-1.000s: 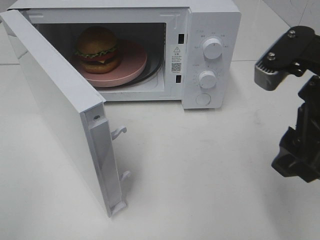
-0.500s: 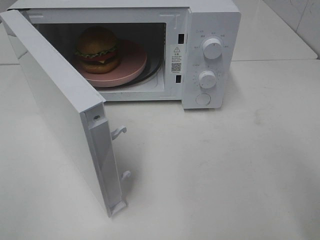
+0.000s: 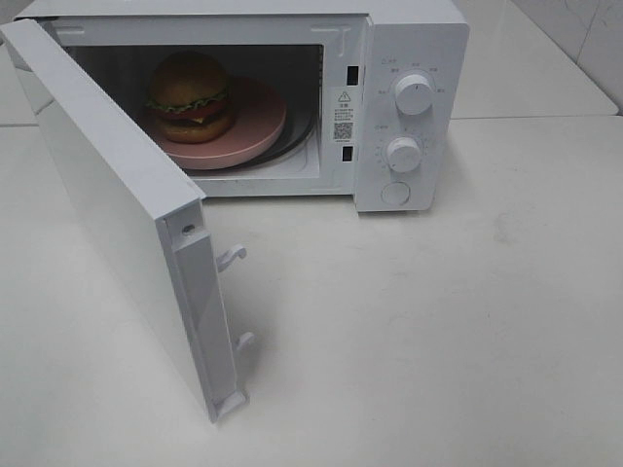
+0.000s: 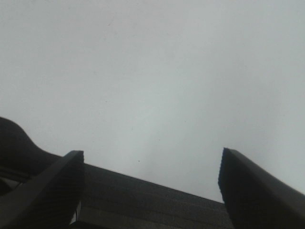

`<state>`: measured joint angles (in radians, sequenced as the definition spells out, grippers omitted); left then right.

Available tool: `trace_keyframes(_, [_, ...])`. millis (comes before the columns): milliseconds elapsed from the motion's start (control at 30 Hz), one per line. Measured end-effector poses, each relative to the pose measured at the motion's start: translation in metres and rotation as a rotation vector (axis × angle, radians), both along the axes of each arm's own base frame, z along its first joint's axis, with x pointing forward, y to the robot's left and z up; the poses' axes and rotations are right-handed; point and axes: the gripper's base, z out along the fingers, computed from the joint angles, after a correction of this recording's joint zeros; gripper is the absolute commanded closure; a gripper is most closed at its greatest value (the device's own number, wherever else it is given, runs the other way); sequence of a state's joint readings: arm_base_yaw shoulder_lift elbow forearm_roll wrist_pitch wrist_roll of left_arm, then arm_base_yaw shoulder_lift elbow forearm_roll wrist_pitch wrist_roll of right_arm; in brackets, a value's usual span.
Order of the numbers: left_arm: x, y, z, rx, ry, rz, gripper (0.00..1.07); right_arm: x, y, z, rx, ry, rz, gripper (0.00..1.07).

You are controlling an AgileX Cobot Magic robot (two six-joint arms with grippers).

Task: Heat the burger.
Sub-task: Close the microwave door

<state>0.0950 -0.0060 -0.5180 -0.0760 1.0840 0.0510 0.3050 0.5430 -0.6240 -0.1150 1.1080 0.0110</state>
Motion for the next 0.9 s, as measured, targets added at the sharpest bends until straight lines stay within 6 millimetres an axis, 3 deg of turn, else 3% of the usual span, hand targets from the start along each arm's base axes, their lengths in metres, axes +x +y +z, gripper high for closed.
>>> trace_keyframes(633, [0.000,0.000,0.000,0.000,0.000,0.000,0.07,-0.064,-0.019,-0.014,0.111,-0.446,-0.239,0.31])
trace_keyframes(900, [0.000,0.000,0.000,0.000,0.000,0.000,0.07,-0.075,-0.020,-0.014,0.115,-0.517,-0.285,0.31])
